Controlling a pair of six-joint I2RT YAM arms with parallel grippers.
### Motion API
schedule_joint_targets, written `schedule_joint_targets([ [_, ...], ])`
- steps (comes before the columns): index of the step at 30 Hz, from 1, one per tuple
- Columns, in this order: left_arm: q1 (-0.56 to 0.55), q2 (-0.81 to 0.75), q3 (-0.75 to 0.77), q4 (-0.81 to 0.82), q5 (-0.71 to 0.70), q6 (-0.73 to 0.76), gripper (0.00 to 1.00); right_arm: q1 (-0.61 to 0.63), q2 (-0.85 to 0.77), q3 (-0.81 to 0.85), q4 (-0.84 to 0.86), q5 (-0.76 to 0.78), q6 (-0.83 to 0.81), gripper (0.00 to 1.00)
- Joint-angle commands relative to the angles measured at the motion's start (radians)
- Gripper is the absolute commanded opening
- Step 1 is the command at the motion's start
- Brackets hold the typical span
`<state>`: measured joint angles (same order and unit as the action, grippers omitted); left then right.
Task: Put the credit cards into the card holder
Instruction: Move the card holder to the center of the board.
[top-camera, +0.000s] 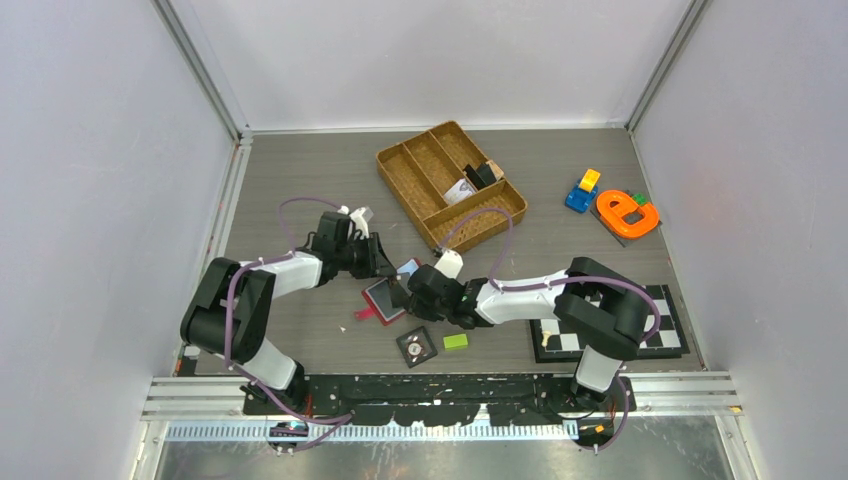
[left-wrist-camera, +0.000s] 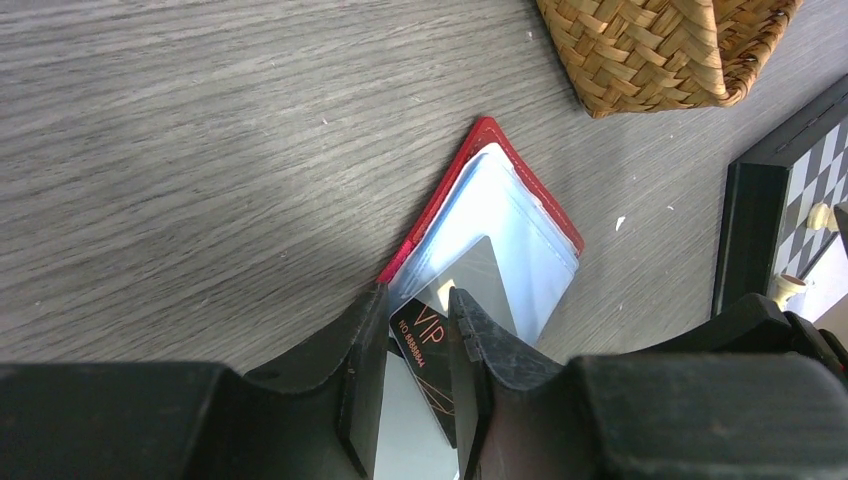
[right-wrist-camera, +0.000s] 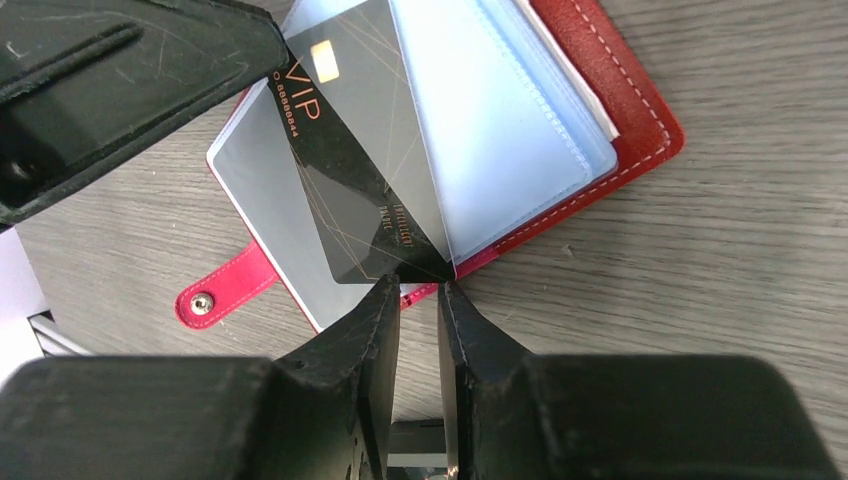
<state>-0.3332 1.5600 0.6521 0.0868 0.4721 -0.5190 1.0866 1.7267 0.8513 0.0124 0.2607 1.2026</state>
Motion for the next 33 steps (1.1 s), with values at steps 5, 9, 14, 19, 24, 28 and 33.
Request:
schedule_joint_targets([
  [5,0.000,-0.092,0.027,-0.050,-0.013,0.006,0.32,0.001,-0.076,0.007,-0.092,0.128,-0.046,0.31],
  [9,0.000,-0.161,0.060,-0.156,-0.066,0.016,0.41,0.001,-0.156,-0.004,-0.144,0.146,-0.100,0.43],
  [14,-0.001,-0.239,0.054,-0.244,-0.085,-0.010,0.48,-0.043,-0.216,0.012,-0.205,0.114,-0.263,0.62],
  [19,-0.038,-0.288,-0.005,-0.263,-0.063,-0.113,0.50,-0.163,-0.188,0.008,-0.148,-0.101,-0.389,0.64],
  [24,-0.124,-0.316,-0.064,-0.260,-0.081,-0.224,0.51,-0.255,-0.139,0.017,-0.111,-0.218,-0.488,0.63],
  [28,-0.167,-0.326,-0.095,-0.259,-0.122,-0.281,0.51,-0.318,-0.084,0.035,-0.081,-0.328,-0.551,0.63],
  [33,-0.181,-0.310,-0.131,-0.223,-0.120,-0.326,0.52,-0.364,-0.032,0.054,-0.045,-0.409,-0.584,0.58],
])
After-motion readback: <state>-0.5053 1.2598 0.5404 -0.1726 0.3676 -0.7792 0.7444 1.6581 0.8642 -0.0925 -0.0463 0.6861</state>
